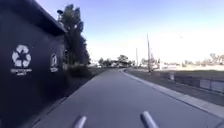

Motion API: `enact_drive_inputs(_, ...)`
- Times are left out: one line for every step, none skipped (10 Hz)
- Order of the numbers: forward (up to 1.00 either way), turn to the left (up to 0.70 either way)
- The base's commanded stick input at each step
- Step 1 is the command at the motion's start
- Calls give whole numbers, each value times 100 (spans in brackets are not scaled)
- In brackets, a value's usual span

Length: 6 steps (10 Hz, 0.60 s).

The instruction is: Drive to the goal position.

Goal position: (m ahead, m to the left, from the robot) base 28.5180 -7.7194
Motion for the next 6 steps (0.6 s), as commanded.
enact_drive_inputs(98,0)
enact_drive_inputs(98,0)
enact_drive_inputs(98,0)
enact_drive_inputs(98,0)
enact_drive_inputs(98,0)
enact_drive_inputs(98,0)
